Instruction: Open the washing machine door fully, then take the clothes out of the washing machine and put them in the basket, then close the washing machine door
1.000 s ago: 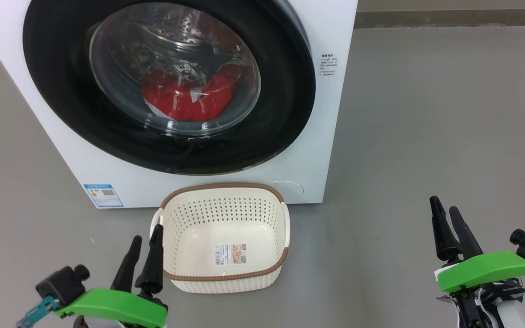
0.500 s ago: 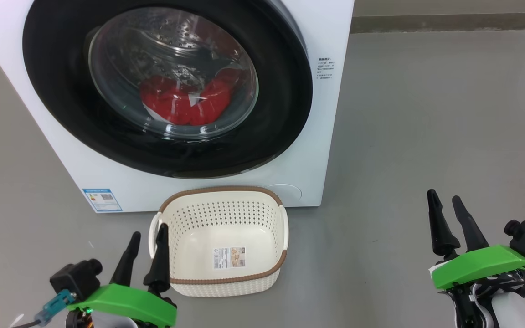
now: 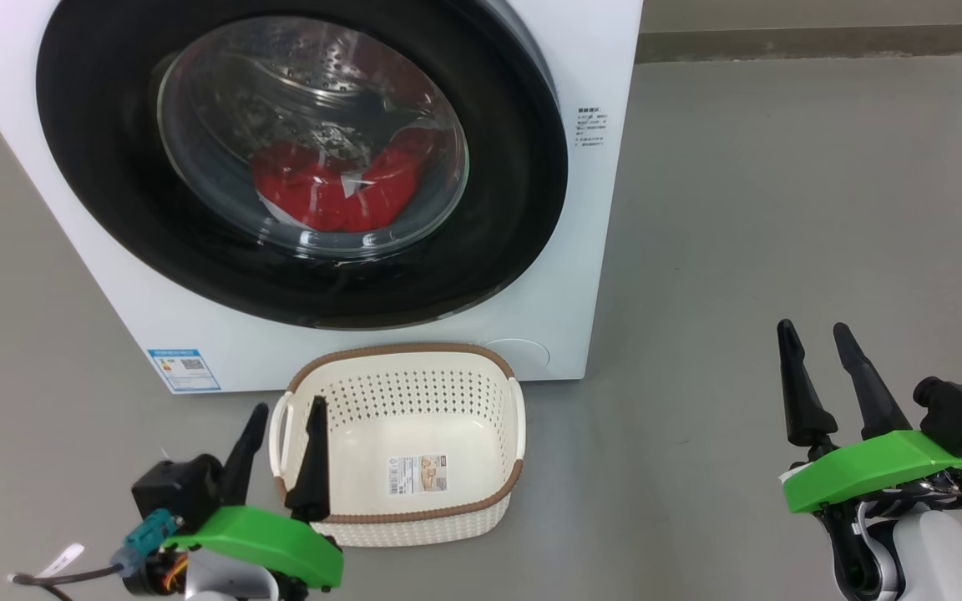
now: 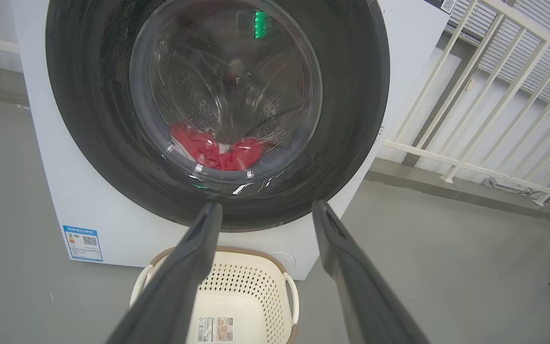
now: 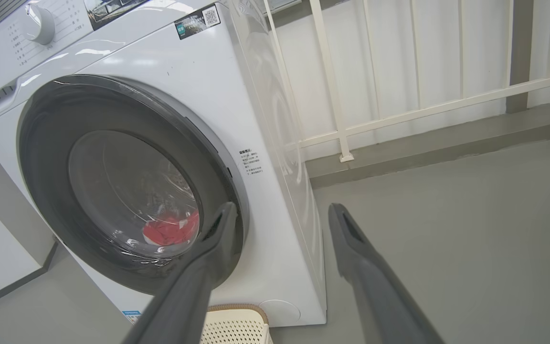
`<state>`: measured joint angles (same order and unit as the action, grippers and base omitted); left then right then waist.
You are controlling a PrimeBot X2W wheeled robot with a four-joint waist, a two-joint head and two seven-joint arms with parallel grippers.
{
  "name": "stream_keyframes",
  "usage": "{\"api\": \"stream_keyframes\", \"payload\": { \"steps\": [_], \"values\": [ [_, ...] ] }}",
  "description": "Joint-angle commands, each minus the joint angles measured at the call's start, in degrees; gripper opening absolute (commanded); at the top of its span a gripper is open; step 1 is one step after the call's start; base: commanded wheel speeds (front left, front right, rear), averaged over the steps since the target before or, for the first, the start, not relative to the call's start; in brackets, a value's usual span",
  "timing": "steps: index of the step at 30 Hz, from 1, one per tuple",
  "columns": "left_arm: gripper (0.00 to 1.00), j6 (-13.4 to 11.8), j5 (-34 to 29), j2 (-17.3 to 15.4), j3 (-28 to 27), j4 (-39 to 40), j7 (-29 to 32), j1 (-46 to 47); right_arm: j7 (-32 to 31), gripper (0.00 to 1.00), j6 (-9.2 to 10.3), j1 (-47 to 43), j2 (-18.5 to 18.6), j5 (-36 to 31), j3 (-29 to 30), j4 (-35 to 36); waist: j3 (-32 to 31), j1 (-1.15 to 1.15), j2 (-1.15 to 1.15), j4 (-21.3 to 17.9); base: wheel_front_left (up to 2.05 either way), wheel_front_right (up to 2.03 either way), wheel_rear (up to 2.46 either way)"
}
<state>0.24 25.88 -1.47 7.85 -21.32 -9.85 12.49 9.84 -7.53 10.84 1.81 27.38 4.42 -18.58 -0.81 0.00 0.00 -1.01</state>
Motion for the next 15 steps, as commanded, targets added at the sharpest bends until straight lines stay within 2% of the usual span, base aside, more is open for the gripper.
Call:
{"api": "stream_keyframes", "payload": {
  "steps": [1,15],
  "values": [
    [1.0,-0.68,-2.41,-1.13,-0.91,1.12,-0.95,3.58,0.95,1.0,0.03,3.06,0.64,-2.26,-1.41,1.54,-0.02,0.0,0.0,-0.01,0.0,0.0,0.0],
    [1.0,-2.82,-12.43,-1.28,-0.77,3.77,-3.12,4.99,3.13,1.0,0.04,5.08,0.86,-10.24,-1.36,-0.61,-0.01,0.0,0.0,-0.16,0.0,0.0,0.0]
  ]
}}
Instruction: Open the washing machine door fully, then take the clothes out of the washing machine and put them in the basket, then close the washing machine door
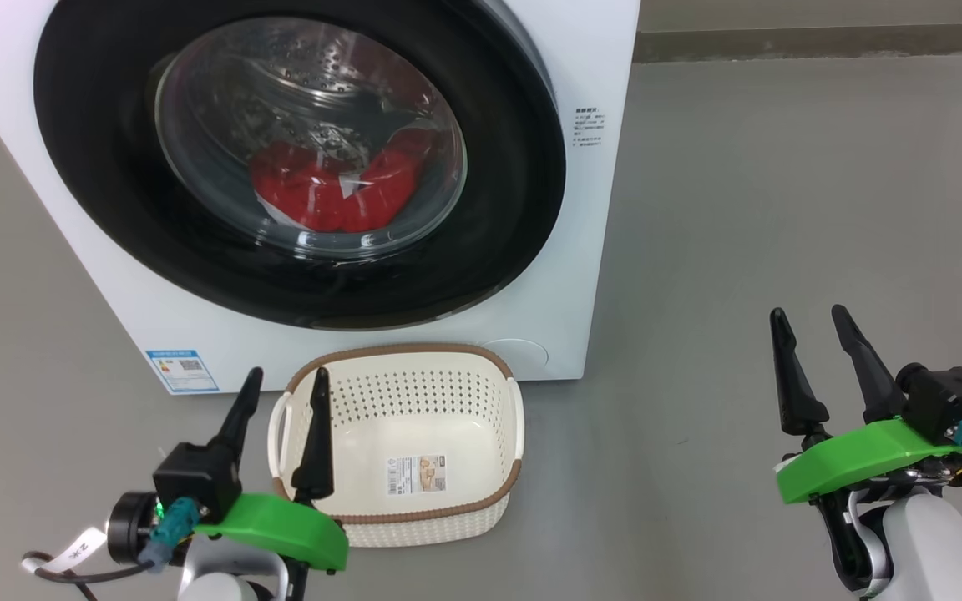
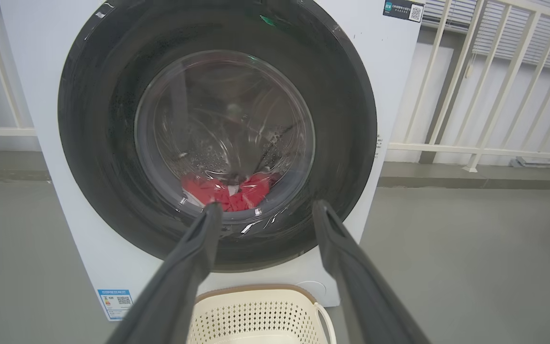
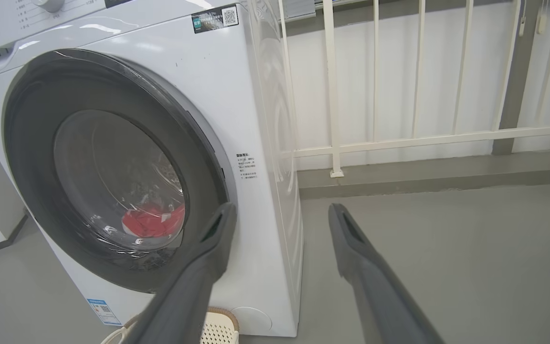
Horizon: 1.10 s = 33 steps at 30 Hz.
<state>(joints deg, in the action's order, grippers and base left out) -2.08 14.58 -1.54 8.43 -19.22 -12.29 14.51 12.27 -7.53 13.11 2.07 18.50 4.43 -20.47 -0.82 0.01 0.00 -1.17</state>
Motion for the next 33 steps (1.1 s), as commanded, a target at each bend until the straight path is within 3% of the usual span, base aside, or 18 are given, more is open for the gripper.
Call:
{"api": "stream_keyframes", "payload": {
  "steps": [1,12,33],
  "values": [
    [1.0,-0.71,-1.84,-1.21,-1.36,1.7,-0.85,3.05,0.87,1.0,0.04,3.01,0.61,-1.88,-1.42,0.99,0.03,0.0,0.0,-0.03,0.0,0.0,0.0],
    [1.0,-2.05,-9.47,-1.33,-0.82,2.49,-2.7,4.45,2.73,1.0,0.04,4.95,0.8,-8.8,-1.94,-0.48,0.12,0.0,0.0,-0.02,0.0,0.0,0.0],
    [1.0,-1.97,-7.26,-1.33,-1.38,3.41,-2.71,4.27,2.73,1.0,0.04,5.75,0.81,-7.52,-2.12,-2.42,0.7,0.0,0.0,-0.16,0.0,0.0,0.0]
  ]
}}
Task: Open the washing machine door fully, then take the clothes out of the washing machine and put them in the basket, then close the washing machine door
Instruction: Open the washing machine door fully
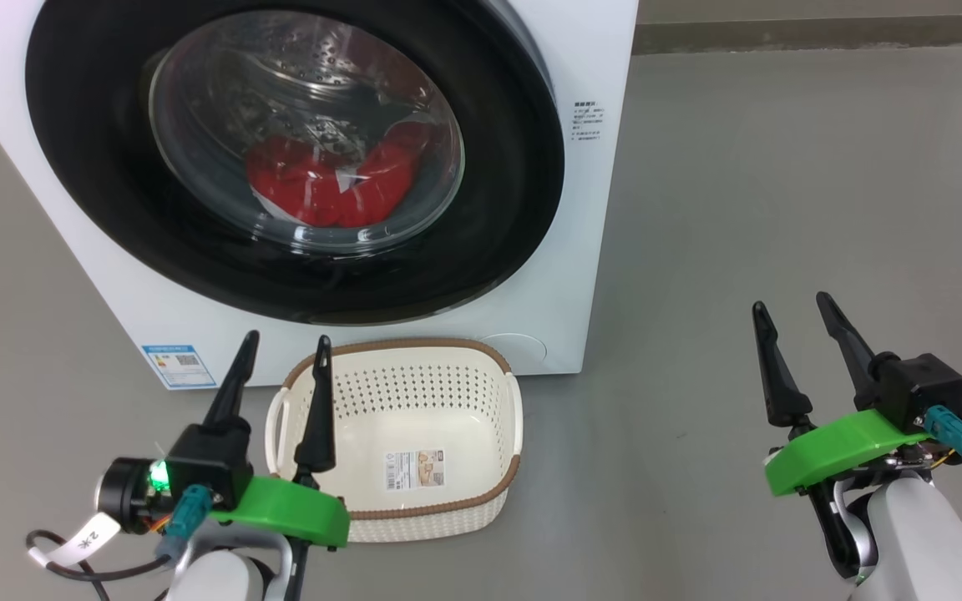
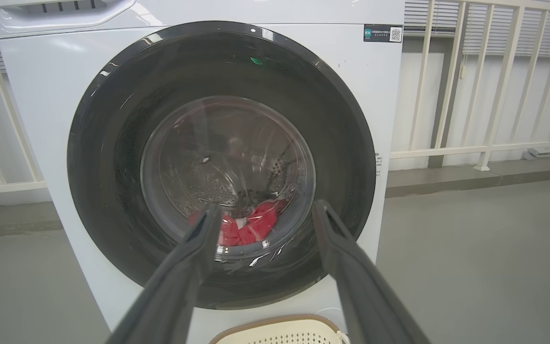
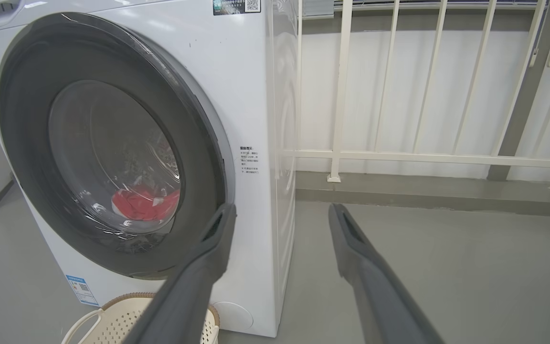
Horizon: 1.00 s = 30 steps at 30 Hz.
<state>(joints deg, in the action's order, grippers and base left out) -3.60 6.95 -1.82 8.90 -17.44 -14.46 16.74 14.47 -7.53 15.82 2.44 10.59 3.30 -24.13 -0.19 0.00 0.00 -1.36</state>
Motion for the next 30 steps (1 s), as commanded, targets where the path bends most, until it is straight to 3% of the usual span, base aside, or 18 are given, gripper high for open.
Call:
{"api": "stream_keyframes", "payload": {
  "steps": [1,17,18,19,21,26,30],
  "values": [
    [1.0,-0.42,0.98,-1.06,-1.8,1.59,-0.53,2.05,0.52,1.0,0.04,3.15,0.43,0.35,-0.93,1.23,0.15,0.0,0.0,0.04,0.0,0.0,0.0],
    [1.0,-0.85,2.91,-1.06,0.17,3.83,-0.54,3.91,0.52,0.99,0.04,7.95,0.43,0.63,0.24,1.27,4.62,0.0,0.0,1.35,0.0,0.0,0.0],
    [1.0,-0.86,2.94,-1.06,0.26,4.07,-0.54,4.06,0.52,0.55,0.04,8.54,0.43,0.48,0.23,1.27,5.05,0.0,0.0,1.44,0.0,0.0,0.0],
    [1.0,-0.85,2.97,-1.06,0.34,4.32,-0.54,4.16,0.52,0.4,0.04,9.09,0.43,0.36,0.22,1.22,5.46,0.0,0.0,1.51,0.0,0.0,0.0],
    [1.0,-0.81,3.01,-1.06,0.46,4.81,-0.54,4.23,0.52,0.0,0.04,10.26,0.43,0.24,0.18,1.03,6.38,0.0,0.0,1.62,0.0,0.0,0.0],
    [1.0,-0.94,3.12,-1.06,0.48,6.14,-0.54,4.73,0.52,0.0,0.04,13.58,0.43,0.69,0.25,0.92,9.09,0.0,0.0,1.96,0.0,0.0,0.0],
    [1.0,-1.05,3.42,-1.06,0.72,7.28,-0.54,5.5,0.52,0.0,0.04,16.38,0.43,4.66,0.36,-0.24,11.28,0.0,0.0,2.31,0.0,0.0,0.0]
  ]
}}
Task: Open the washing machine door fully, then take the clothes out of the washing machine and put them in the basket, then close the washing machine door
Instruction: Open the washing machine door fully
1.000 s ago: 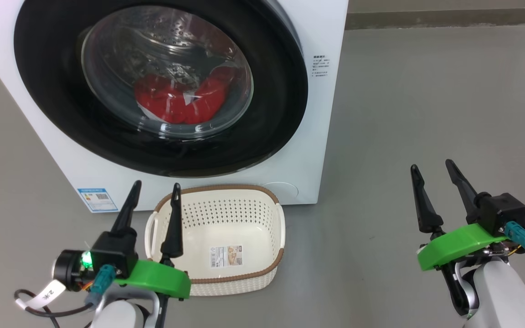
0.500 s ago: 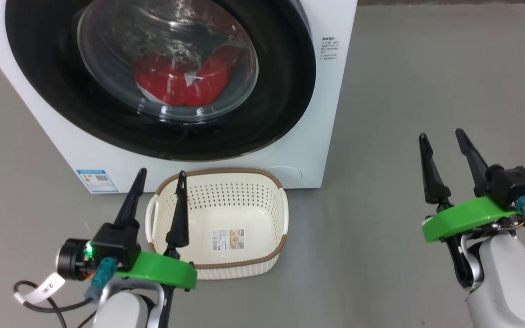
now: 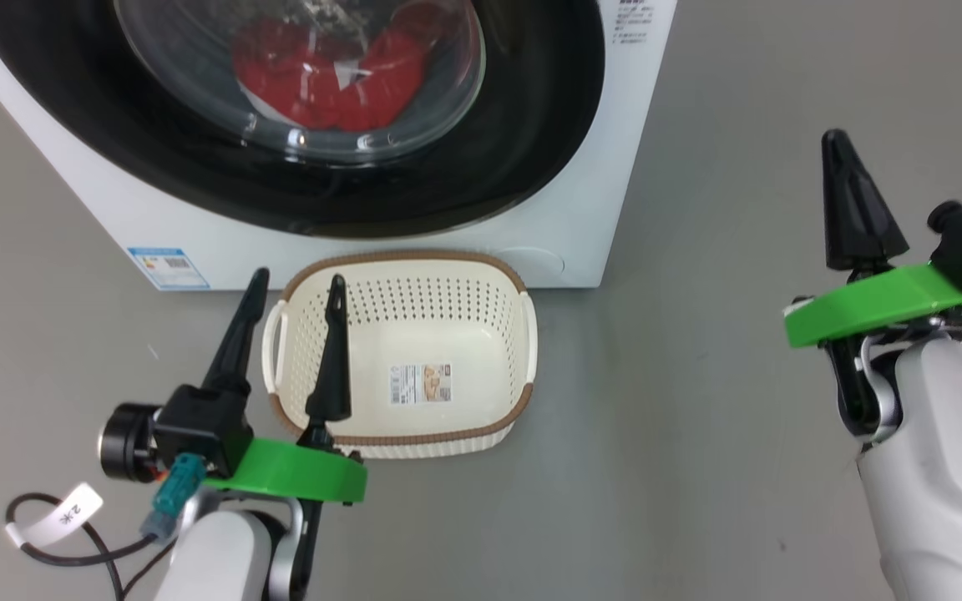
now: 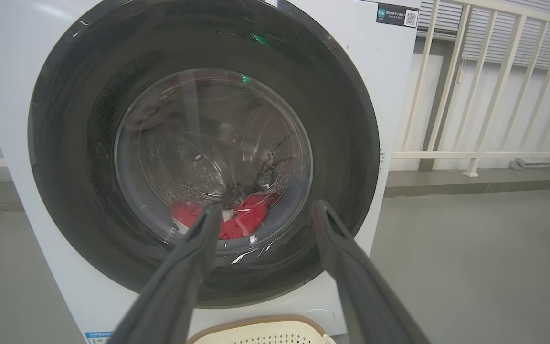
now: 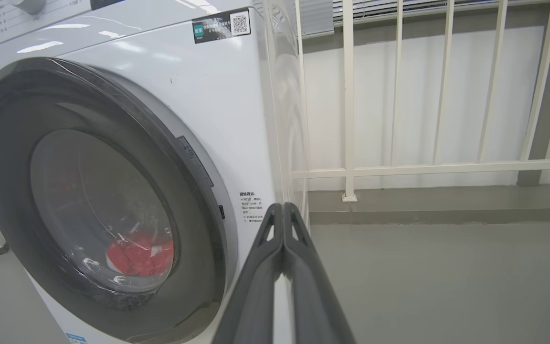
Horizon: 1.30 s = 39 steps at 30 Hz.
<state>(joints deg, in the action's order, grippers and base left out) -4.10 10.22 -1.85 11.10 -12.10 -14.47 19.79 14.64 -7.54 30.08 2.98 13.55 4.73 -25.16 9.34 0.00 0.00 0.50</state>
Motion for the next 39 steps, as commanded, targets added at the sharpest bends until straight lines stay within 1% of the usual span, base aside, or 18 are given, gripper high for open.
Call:
{"api": "stream_keyframes", "payload": {
  "steps": [1,10,18,21,25,29,39],
  "values": [
    [1.0,-0.58,0.21,-1.03,-1.37,2.22,-0.52,2.65,0.36,0.0,0.05,2.89,-0.11,2.93,-1.05,0.14,2.27,0.0,0.0,0.54,0.0,0.0,0.0],
    [1.0,-0.66,-0.19,-1.03,-0.59,6.17,-0.52,4.83,0.36,0.0,0.05,11.0,-0.11,15.46,-0.48,-5.62,7.12,0.0,0.0,1.67,0.0,0.0,0.0],
    [1.0,-0.19,-0.55,-1.03,-0.79,9.16,-0.52,5.98,0.34,0.0,0.05,19.95,-0.11,29.95,-3.59,-14.06,11.2,0.0,0.0,2.29,0.0,0.0,0.0],
    [1.0,-0.11,-0.57,-1.03,-0.84,9.63,-0.52,6.25,-0.15,0.0,0.05,22.42,-0.11,32.67,-4.85,-15.46,12.21,0.0,0.0,2.45,0.0,0.0,0.0],
    [1.0,0.1,-0.13,-1.03,-0.93,10.78,-0.52,7.0,-2.52,0.0,0.05,26.06,-0.11,38.56,-6.63,-15.94,14.12,0.0,0.0,2.75,0.0,0.0,0.0],
    [1.0,0.21,-0.11,-1.03,-0.69,11.78,-0.52,7.37,-6.69,0.0,0.05,27.94,-0.06,44.65,-7.72,-14.9,15.47,0.0,0.0,3.14,0.0,0.0,0.0],
    [1.0,0.43,-0.44,-1.03,-0.11,12.46,-0.52,7.84,-17.3,0.0,0.05,31.13,1.99,58.48,-7.87,-11.22,17.9,0.0,0.0,4.14,0.0,0.0,0.0]
  ]
}}
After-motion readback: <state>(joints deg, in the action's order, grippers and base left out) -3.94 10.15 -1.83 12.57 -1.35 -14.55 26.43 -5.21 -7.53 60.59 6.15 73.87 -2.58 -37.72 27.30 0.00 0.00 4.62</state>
